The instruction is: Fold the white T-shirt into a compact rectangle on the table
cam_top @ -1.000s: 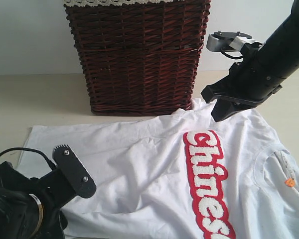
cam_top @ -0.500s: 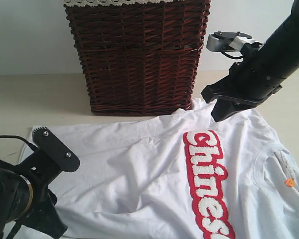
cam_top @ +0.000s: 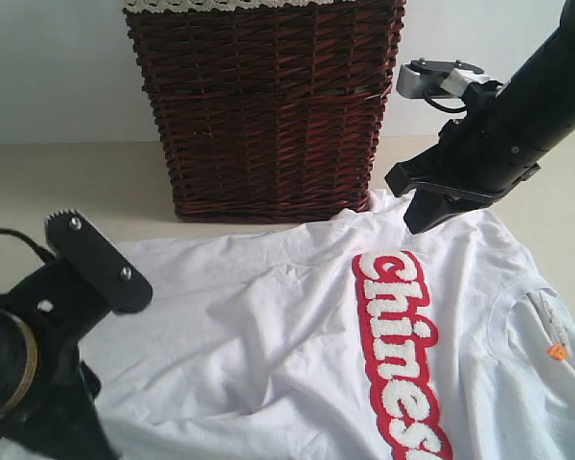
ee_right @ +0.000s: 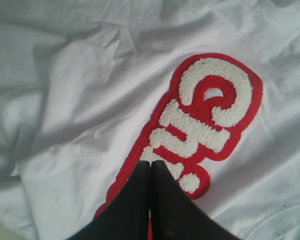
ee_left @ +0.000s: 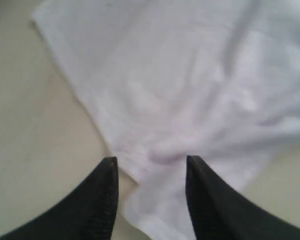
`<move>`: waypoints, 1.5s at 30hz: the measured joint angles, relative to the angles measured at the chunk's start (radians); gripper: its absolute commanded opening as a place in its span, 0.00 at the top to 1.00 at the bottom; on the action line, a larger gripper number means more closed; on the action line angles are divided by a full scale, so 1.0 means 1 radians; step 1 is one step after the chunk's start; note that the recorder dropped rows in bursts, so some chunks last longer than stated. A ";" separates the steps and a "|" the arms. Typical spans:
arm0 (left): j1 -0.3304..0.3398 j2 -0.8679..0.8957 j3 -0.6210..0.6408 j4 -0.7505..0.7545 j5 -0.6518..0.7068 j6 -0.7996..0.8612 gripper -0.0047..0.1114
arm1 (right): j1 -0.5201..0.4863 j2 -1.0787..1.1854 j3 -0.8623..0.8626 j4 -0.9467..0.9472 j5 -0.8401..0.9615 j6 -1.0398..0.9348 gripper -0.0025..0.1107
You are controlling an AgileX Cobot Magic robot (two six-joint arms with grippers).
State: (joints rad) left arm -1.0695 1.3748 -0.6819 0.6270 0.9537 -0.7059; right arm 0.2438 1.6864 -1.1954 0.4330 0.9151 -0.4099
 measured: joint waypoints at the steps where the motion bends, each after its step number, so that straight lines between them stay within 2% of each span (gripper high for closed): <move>1: -0.010 -0.025 0.000 -0.078 -0.008 0.070 0.59 | 0.000 0.000 0.000 0.000 0.000 0.000 0.98; 3: -0.032 -0.061 0.013 -0.277 -0.017 0.276 0.59 | 0.000 0.000 0.000 0.002 0.000 -0.001 0.98; 5: -0.055 -0.071 0.040 -0.399 -0.015 0.419 0.58 | 0.000 0.000 0.000 0.002 -0.002 -0.004 0.98; 8: -0.071 -0.075 0.108 -0.432 -0.011 0.510 0.58 | 0.000 0.000 0.000 0.002 -0.002 -0.004 0.98; 11: -0.073 -0.075 0.174 -0.345 -0.030 0.508 0.58 | 0.000 0.000 0.000 0.004 -0.002 -0.004 0.98; 17: -0.073 -0.075 0.207 -0.156 -0.118 0.493 0.58 | 0.000 0.000 0.000 0.004 -0.002 -0.006 0.98; 28: -0.074 0.022 0.263 -0.161 -0.206 0.533 0.58 | 0.000 0.000 0.000 0.004 -0.002 -0.006 0.98; 31: -0.077 0.060 0.263 -0.119 -0.233 0.530 0.58 | 0.000 0.000 0.000 0.004 -0.002 -0.006 0.98; 39: -0.058 0.180 0.263 0.090 -0.239 0.341 0.59 | 0.000 0.000 0.000 0.004 -0.002 -0.006 0.98; 42: -0.058 0.198 0.263 0.116 -0.241 0.318 0.69 | 0.000 0.000 0.000 0.004 -0.002 -0.006 0.98; 45: -0.058 0.203 0.263 0.122 -0.241 0.312 0.86 | 0.000 0.000 0.000 0.004 -0.002 -0.006 0.98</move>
State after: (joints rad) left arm -1.1276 1.5778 -0.4186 0.7494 0.7123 -0.3937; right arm 0.2438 1.6864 -1.1954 0.4369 0.9127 -0.4159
